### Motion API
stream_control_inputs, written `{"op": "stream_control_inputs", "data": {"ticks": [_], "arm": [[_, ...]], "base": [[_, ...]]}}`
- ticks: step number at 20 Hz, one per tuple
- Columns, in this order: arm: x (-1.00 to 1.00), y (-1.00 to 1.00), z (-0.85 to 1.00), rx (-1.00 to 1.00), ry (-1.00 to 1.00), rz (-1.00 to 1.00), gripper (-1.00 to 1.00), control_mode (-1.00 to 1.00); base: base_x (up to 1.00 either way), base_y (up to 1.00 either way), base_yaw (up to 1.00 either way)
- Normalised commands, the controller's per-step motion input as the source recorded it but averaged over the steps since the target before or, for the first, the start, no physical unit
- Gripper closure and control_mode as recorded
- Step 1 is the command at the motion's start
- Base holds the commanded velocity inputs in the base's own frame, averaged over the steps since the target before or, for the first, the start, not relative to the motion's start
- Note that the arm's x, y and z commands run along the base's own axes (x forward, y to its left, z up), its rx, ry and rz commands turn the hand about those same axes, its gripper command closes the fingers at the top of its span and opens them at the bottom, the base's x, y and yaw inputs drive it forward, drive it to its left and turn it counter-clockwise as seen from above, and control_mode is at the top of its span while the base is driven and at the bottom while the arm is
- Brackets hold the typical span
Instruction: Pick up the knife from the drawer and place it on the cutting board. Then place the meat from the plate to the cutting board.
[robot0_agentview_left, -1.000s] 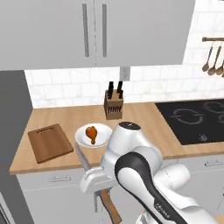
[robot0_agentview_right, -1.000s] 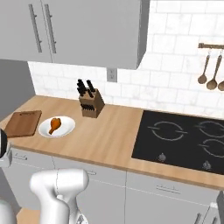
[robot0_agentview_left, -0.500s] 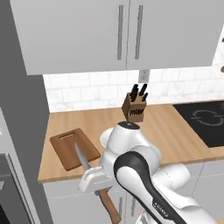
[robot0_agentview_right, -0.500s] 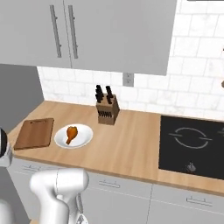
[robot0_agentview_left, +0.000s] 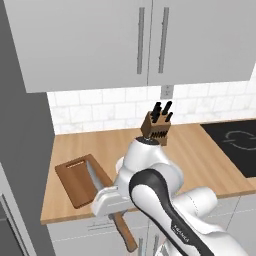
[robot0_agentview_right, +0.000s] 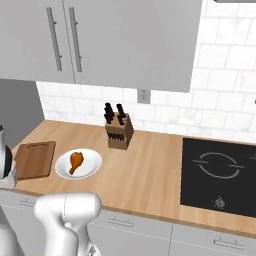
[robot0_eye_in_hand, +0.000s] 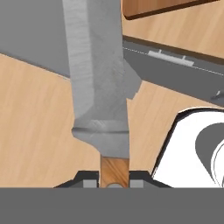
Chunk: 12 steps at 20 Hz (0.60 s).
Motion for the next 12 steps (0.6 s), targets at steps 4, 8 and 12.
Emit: {"op": "stream_control_inputs", "data": {"ticks": [4,8,12], "arm": [[0.94,0.00,0.00,0.00,0.19,0.00,1.00,-1.00],[0.96,0.19,0.00,-0.06,0.22,-0.08,1.00,-1.00],[0.70,0.69,-0.11,-0.14,0.09,-0.25,1.00,-1.00]], "base": [[0.00,0.00,0.00],[0.00,0.00,0.00],[0.00,0.00,0.00]]}}
